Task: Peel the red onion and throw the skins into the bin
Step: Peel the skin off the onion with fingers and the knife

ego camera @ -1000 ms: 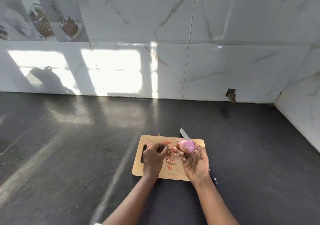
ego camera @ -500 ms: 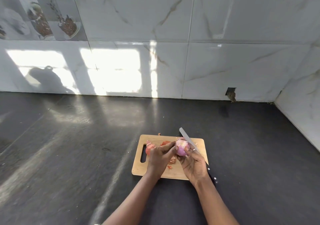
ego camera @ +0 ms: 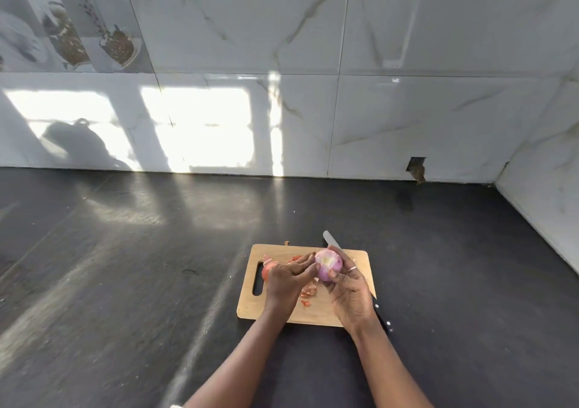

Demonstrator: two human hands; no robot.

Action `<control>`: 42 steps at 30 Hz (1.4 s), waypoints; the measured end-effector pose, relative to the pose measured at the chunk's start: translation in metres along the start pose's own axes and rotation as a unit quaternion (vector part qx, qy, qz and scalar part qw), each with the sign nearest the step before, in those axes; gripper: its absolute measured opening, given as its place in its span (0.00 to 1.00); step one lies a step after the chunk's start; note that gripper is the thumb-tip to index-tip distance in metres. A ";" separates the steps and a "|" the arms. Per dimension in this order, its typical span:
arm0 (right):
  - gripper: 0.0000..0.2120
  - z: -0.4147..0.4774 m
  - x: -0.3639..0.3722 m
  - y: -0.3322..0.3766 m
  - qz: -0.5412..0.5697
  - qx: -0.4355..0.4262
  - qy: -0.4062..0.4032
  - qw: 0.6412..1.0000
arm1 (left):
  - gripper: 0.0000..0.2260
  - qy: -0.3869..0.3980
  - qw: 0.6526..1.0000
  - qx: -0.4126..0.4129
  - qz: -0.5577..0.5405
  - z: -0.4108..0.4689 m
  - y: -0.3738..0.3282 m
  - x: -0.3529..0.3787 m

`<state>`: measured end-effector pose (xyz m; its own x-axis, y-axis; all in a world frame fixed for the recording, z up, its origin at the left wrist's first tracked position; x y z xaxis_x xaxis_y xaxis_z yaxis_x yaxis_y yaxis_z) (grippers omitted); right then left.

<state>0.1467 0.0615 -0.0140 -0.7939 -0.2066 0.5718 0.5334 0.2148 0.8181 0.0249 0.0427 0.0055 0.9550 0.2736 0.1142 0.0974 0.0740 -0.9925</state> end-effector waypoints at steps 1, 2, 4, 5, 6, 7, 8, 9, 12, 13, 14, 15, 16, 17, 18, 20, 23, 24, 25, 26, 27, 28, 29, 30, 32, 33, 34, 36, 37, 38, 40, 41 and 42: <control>0.42 0.000 0.000 0.000 -0.002 0.000 -0.001 1.000 | 0.10 -0.001 1.000 -0.001 -0.003 0.000 0.000 0.000; 0.43 0.000 0.000 -0.001 -0.005 0.001 -0.002 1.000 | 0.10 -0.003 1.000 -0.001 -0.004 0.001 0.000 -0.001; 0.43 0.000 0.000 -0.001 -0.010 0.001 0.000 1.000 | 0.10 -0.008 1.000 0.002 -0.005 0.001 0.000 -0.002; 0.43 0.000 0.001 -0.001 -0.014 0.001 0.001 1.000 | 0.09 -0.012 1.000 0.005 -0.002 0.001 0.000 -0.002; 0.43 0.000 0.002 0.000 -0.018 0.001 0.001 1.000 | 0.09 -0.016 1.000 0.007 0.005 0.001 0.000 -0.002; 0.44 0.001 0.002 0.000 -0.021 0.000 0.001 1.000 | 0.09 -0.018 1.000 0.011 0.014 0.001 0.000 -0.002; 0.44 0.000 0.003 0.001 -0.020 -0.001 0.002 1.000 | 0.09 -0.020 0.999 0.014 0.023 0.000 -0.001 -0.002; 0.45 0.000 0.003 0.001 -0.019 -0.003 0.004 1.000 | 0.08 -0.022 0.999 0.019 0.030 0.000 -0.002 -0.002; 0.43 0.000 0.002 0.001 -0.015 -0.008 0.006 1.000 | 0.09 -0.023 0.998 0.039 0.037 0.002 -0.002 -0.002; 0.42 0.000 0.001 0.001 -0.015 -0.009 0.005 1.000 | 0.09 -0.027 0.998 0.041 0.036 0.002 -0.003 -0.002; 0.41 0.000 0.000 0.001 -0.015 -0.009 0.003 1.000 | 0.10 -0.030 0.998 0.037 0.031 0.002 -0.004 -0.003; 0.41 0.000 0.000 0.000 -0.017 -0.009 0.001 1.000 | 0.10 -0.030 0.999 0.034 0.024 0.002 -0.004 -0.002; 0.42 0.001 -0.001 0.000 -0.019 -0.011 -0.001 1.000 | 0.09 -0.024 0.999 0.031 0.016 0.002 -0.003 -0.001; 0.42 0.001 -0.002 0.000 -0.023 -0.013 -0.004 1.000 | 0.09 -0.017 0.999 0.028 0.007 0.002 -0.003 0.001; 0.42 0.001 -0.002 0.000 -0.027 -0.013 -0.006 1.000 | 0.09 -0.010 1.000 0.022 0.002 0.001 -0.002 0.002; 0.42 0.002 -0.004 -0.003 -0.029 -0.008 -0.010 0.999 | 0.11 -0.002 1.000 0.008 -0.004 0.002 0.000 0.003; 0.43 0.003 -0.005 -0.004 -0.029 -0.005 -0.013 0.999 | 0.12 0.004 1.000 -0.007 -0.008 0.002 0.003 0.004; 0.43 0.002 -0.004 -0.003 -0.033 -0.007 -0.010 0.999 | 0.12 0.001 1.000 -0.011 -0.009 0.002 0.003 0.004; 0.43 0.003 -0.003 -0.002 -0.037 -0.009 -0.008 0.999 | 0.12 0.000 1.000 -0.014 -0.009 0.002 0.004 0.004; 0.44 0.002 -0.001 -0.001 -0.036 -0.011 -0.005 0.999 | 0.12 0.000 1.000 -0.013 -0.009 0.002 0.004 0.004; 0.45 0.002 0.000 0.000 -0.035 -0.013 -0.003 0.999 | 0.12 -0.001 1.000 -0.010 -0.005 0.002 0.004 0.004; 0.46 0.002 0.001 0.002 -0.035 -0.016 -0.002 0.999 | 0.12 -0.002 1.000 -0.004 -0.001 0.002 0.003 0.004; 0.48 0.002 0.001 0.003 -0.035 -0.018 -0.003 0.999 | 0.12 -0.003 1.000 -0.001 0.000 0.003 0.002 0.004; 0.49 0.003 0.002 0.004 -0.033 -0.021 -0.002 0.999 | 0.13 -0.002 1.000 0.000 -0.003 0.003 0.003 0.004; 0.50 0.004 0.001 0.005 -0.027 -0.027 0.000 0.999 | 0.13 -0.003 1.000 -0.009 -0.016 0.002 0.004 0.004; 0.50 0.004 0.000 0.004 -0.028 -0.029 0.000 0.999 | 0.13 -0.006 0.999 -0.019 -0.029 0.002 0.005 0.004; 0.50 0.005 -0.001 0.003 -0.028 -0.029 -0.001 0.999 | 0.13 -0.007 0.998 -0.030 -0.048 0.001 0.006 0.003; 0.48 0.006 -0.004 0.001 -0.028 -0.032 -0.002 0.999 | 0.12 -0.005 0.995 -0.049 -0.085 0.000 0.007 0.004; 0.47 0.006 -0.005 0.000 -0.031 -0.031 -0.004 0.999 | 0.11 0.001 0.994 -0.056 -0.096 0.000 0.006 0.006; 0.46 0.006 -0.006 -0.001 -0.033 -0.028 -0.006 0.999 | 0.10 0.007 0.993 -0.062 -0.103 -0.001 0.005 0.008; 0.44 0.006 -0.007 -0.004 -0.034 -0.018 -0.005 0.999 | 0.12 0.017 0.990 -0.076 -0.116 0.000 0.005 0.011; 0.43 0.007 -0.007 -0.005 -0.035 -0.015 -0.003 0.999 | 0.13 0.021 0.989 -0.082 -0.121 0.000 0.007 0.011; 0.42 0.007 -0.007 -0.005 -0.035 -0.013 -0.001 0.999 | 0.14 0.026 0.988 -0.084 -0.128 0.000 0.007 0.012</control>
<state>0.1470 0.0685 -0.0227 -0.8304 -0.2187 0.5125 0.4832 0.1753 0.8578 0.0371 0.0469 -0.0004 0.9061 0.2161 0.3636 0.3778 -0.0267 -0.9255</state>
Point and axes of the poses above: each hand's wrist, its own z-axis towards the middle knuckle, its own x-axis out of the palm, y = z × x, the point moved 7 cm from there along z, towards the middle knuckle, and after that the axes turned 14 degrees about -z, right-handed, at the moved point
